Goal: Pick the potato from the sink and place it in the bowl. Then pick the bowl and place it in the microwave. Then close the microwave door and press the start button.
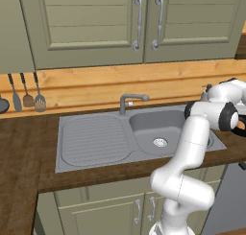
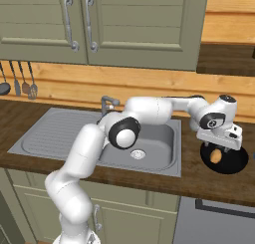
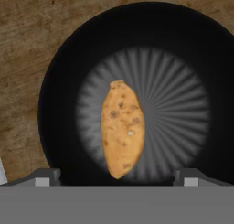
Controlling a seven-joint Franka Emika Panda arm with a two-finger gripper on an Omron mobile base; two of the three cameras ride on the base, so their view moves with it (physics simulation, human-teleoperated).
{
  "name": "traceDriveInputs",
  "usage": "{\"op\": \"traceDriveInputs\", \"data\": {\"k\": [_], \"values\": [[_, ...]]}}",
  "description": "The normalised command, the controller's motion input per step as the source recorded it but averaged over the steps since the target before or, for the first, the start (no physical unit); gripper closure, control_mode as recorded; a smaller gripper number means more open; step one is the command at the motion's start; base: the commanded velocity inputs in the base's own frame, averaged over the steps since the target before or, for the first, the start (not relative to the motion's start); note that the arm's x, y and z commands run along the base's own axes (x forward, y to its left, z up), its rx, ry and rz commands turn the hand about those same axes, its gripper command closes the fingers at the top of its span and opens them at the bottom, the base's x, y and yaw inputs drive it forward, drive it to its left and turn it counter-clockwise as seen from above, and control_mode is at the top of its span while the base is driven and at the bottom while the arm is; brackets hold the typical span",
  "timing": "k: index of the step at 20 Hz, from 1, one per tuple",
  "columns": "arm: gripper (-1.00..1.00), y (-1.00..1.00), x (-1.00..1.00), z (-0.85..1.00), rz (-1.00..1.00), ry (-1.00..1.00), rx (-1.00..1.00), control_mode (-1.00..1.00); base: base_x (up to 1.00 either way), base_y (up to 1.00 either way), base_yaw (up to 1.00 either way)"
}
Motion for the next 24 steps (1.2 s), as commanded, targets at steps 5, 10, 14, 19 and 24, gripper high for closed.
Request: {"op": "traceDriveInputs", "data": {"k": [5,10,14,19,24], "values": [[-1.0,0.43,-0.25,0.24,0.03,0.0,0.01,-1.0,0.0,0.0,0.0],[-1.0,0.64,-0.16,0.08,0.12,0.0,0.0,-1.0,0.0,0.0,0.0],[-1.0,0.47,0.03,0.0,0.11,0.0,-0.06,-1.0,0.0,0.0,0.0],[-1.0,0.25,0.29,0.0,0.08,0.04,-0.08,-1.0,0.0,0.0,0.0],[-1.0,-0.04,0.29,-0.04,0.04,0.08,-0.04,-1.0,0.0,0.0,0.0]]}}
